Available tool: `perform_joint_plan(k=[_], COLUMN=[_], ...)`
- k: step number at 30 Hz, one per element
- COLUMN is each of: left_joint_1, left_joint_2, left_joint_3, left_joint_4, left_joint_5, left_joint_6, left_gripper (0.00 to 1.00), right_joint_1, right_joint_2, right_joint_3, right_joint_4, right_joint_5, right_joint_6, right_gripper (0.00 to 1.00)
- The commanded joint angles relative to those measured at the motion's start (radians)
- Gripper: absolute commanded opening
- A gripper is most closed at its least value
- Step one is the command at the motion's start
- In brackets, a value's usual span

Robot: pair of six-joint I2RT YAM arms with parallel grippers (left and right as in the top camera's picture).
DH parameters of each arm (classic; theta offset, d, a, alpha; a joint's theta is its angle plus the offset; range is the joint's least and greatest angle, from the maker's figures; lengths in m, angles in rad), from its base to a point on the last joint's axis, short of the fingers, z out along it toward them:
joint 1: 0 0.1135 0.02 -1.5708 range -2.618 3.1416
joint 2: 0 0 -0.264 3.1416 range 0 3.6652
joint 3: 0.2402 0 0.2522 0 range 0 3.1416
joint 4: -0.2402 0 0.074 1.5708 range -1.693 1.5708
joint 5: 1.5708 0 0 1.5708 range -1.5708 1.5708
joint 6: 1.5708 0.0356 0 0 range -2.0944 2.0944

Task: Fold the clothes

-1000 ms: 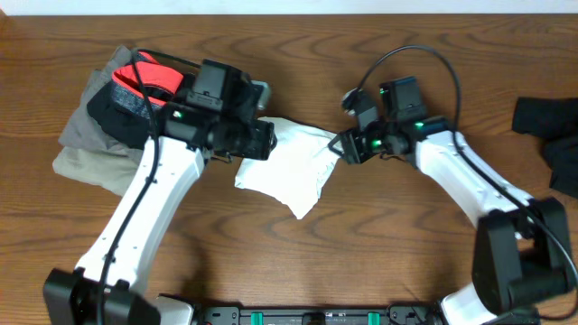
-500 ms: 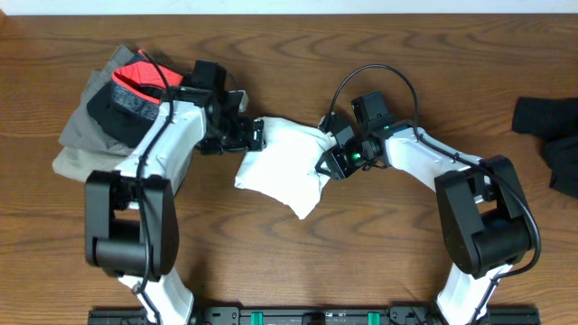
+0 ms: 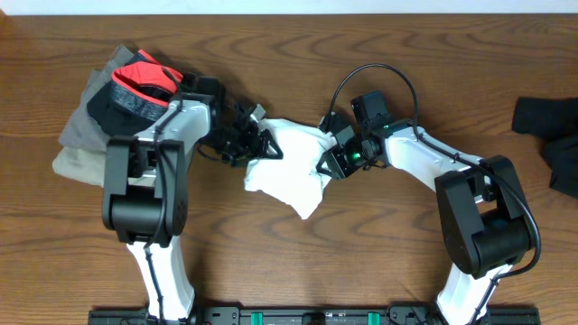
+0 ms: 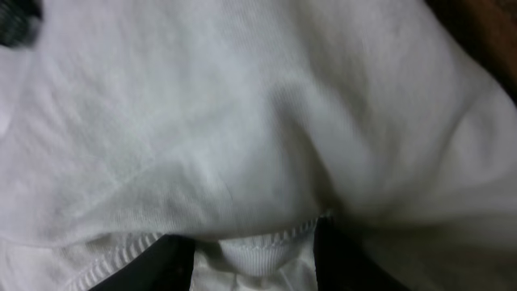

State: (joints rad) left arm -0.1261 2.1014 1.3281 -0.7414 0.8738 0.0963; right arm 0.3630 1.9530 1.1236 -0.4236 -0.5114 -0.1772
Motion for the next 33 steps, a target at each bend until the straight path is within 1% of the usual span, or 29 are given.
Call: perform_joint_plan(k=[1,7,11,15,17,21,24,27,31,33], left_joint_1=[-0.037,-0.041,-0.04,-0.017,0.008,0.077,0.146,0.234,0.392,0.47], left_joint_2=[0.015,-0.011,-0.094,-0.209,-0.262,-0.33,-0.34,-0.339,-0.314,-0.293], left_joint_3=[-0.009,-0.007,-0.002,0.051,0.104,0.225,0.297,0.309,0.308,0.307], left_joint_4=[0.0,-0.008,-0.008,0.0,0.001,0.04,0.089,0.145,0.123,0.108], left_joint_5=[0.083,0.084,0.083,0.084,0.084,0.084,0.084,0.079,0.049,0.048], left_joint_6=[0.042,0.042,0.042,0.042,0.042,0.042,0.042,0.042,0.043,0.066], left_gripper=[0.45,0.07,0.06,0.06,0.06,0.06,0.06,0.06,0.06,0.06], right_joint_1=[0.001,-0.012,-0.053,-0.132,-0.178,-0.246,-0.265,-0.264,-0.264,-0.264], right_joint_2=[0.04,0.023,-0.056,-0.196,-0.278,-0.407,-0.47,-0.502,-0.504,-0.504], right_joint_3=[-0.015,-0.014,-0.012,-0.011,-0.011,-0.011,-0.011,-0.011,-0.011,-0.011], right_joint_4=[-0.013,-0.025,-0.048,-0.056,-0.055,-0.056,-0.064,-0.081,-0.135,-0.159], right_joint_5=[0.098,0.104,0.104,0.104,0.104,0.103,0.099,0.096,0.089,0.089], right_joint_6=[-0.003,-0.003,-0.003,0.002,0.028,0.068,0.076,0.076,0.076,0.076], right_gripper=[0.47,0.41,0.41,0.49,0.54,0.56,0.57,0.57,0.54,0.52])
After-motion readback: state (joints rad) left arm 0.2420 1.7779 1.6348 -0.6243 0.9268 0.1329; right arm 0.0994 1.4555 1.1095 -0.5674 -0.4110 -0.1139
